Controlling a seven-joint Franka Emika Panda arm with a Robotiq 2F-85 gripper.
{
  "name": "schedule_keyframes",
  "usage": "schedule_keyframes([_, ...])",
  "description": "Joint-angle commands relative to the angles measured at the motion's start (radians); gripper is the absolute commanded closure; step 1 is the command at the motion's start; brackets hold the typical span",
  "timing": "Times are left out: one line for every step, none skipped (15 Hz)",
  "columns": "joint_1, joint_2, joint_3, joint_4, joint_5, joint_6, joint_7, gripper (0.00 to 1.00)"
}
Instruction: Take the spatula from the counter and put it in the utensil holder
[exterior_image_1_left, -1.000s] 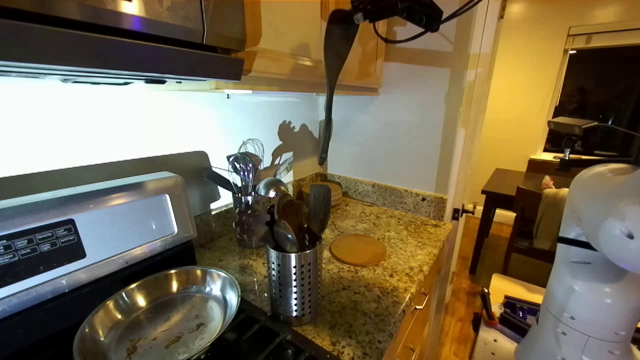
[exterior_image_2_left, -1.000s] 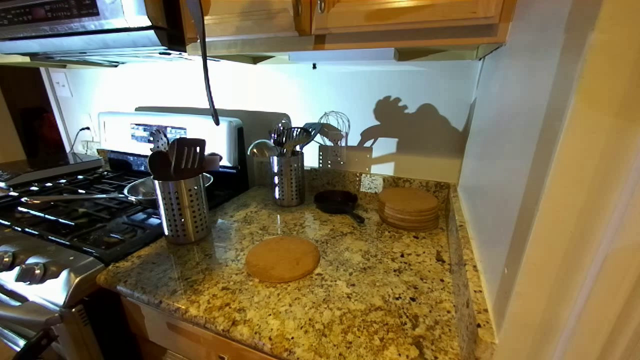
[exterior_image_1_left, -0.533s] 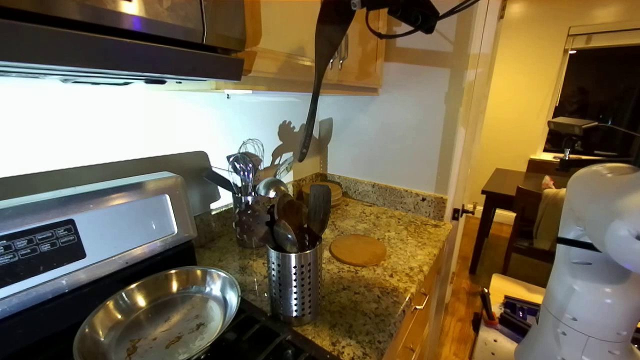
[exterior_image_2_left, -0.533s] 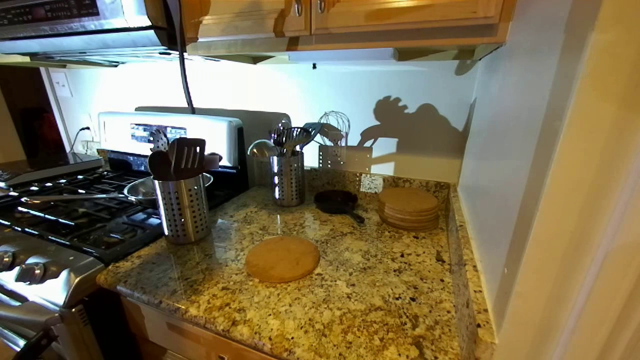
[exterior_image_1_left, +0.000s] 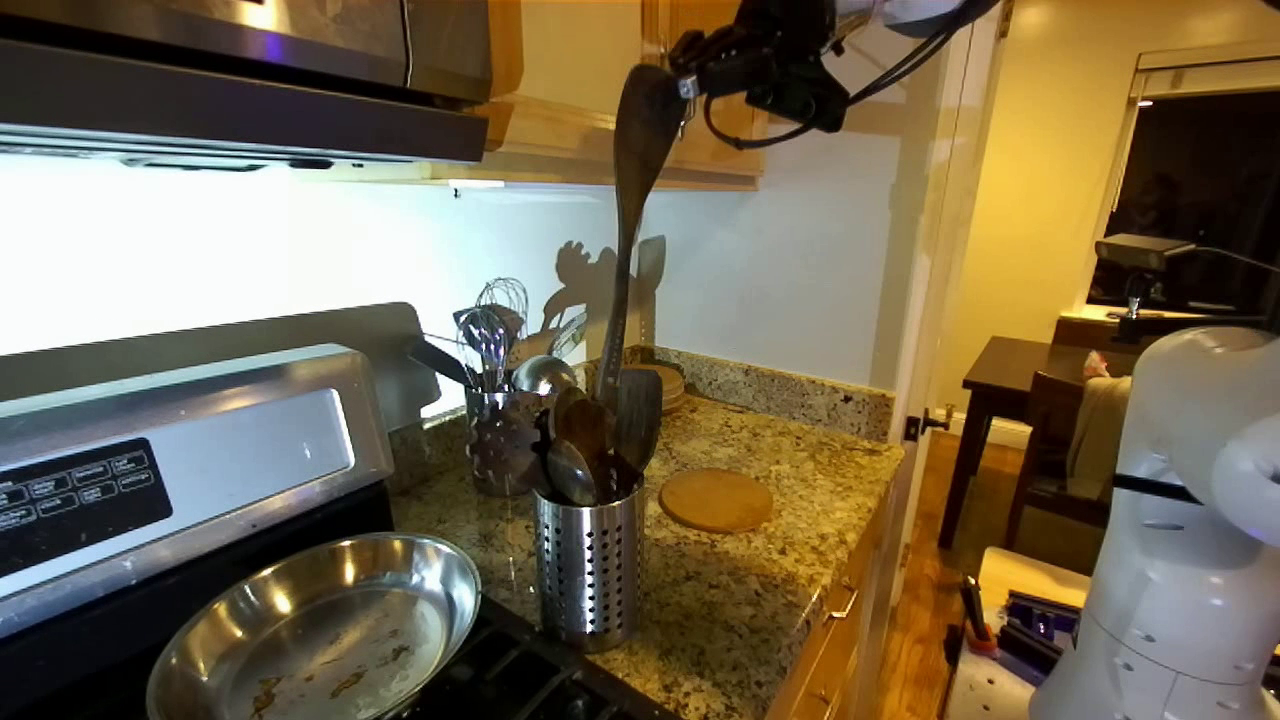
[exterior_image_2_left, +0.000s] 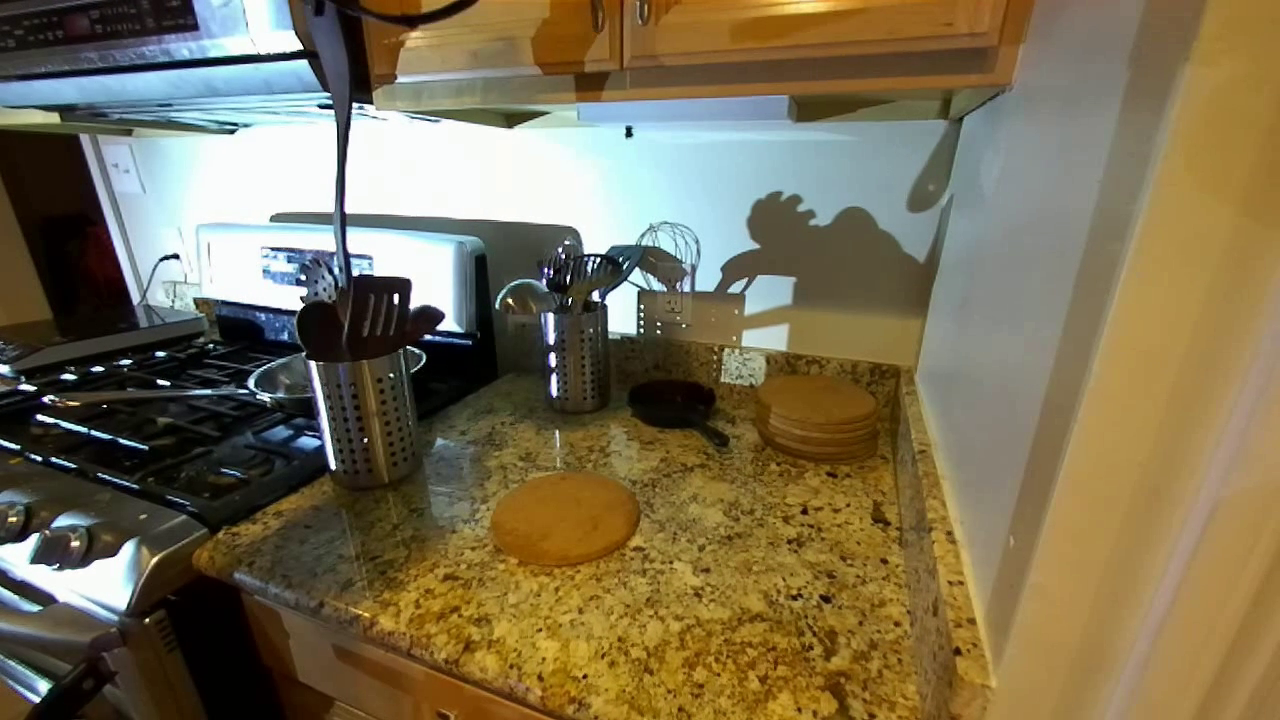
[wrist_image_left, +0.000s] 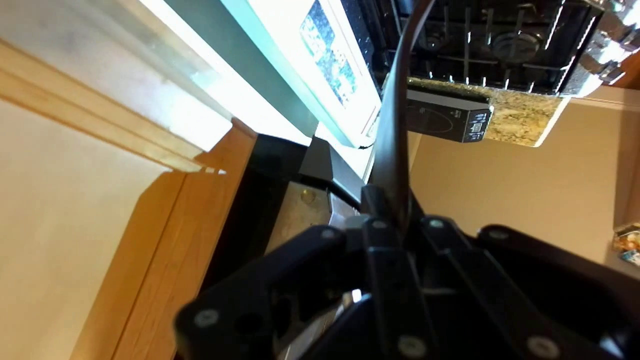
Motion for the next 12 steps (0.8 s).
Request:
schedule_keyframes([-0.019,0.029,0.007,-0.034,0.035,-0.007,-0.042,0.98])
schedule_keyframes([-0.022,0.04,0.012,-0.042,0.036,0.0,-0.046,0.98])
schedule_keyframes([-0.024,0.054,0.017,-0.05,0.034,0.006,-0.048,0.98])
schedule_keyframes([-0.027,0.065,0.024,-0.059,0.033,0.017,-0.051,0.98])
schedule_keyframes([-0.031,0.077,0.034,-0.07,0.031,0.034,-0.058,0.98])
schedule_keyframes([-0.033,0.089,0.042,-0.077,0.032,0.045,-0.064,0.98])
schedule_keyframes([-0.033,0.101,0.05,-0.084,0.033,0.054,-0.07,0.98])
schedule_keyframes([-0.033,0.113,0.058,-0.091,0.035,0.068,-0.076,0.98])
schedule_keyframes([-0.031,0.123,0.066,-0.098,0.036,0.083,-0.084,0.98])
schedule_keyframes([-0.029,0.135,0.073,-0.102,0.035,0.09,-0.089,0.98])
schedule_keyframes([-0.027,0.146,0.082,-0.109,0.036,0.104,-0.093,0.98])
schedule_keyframes([-0.025,0.155,0.089,-0.115,0.038,0.111,-0.097,0.98])
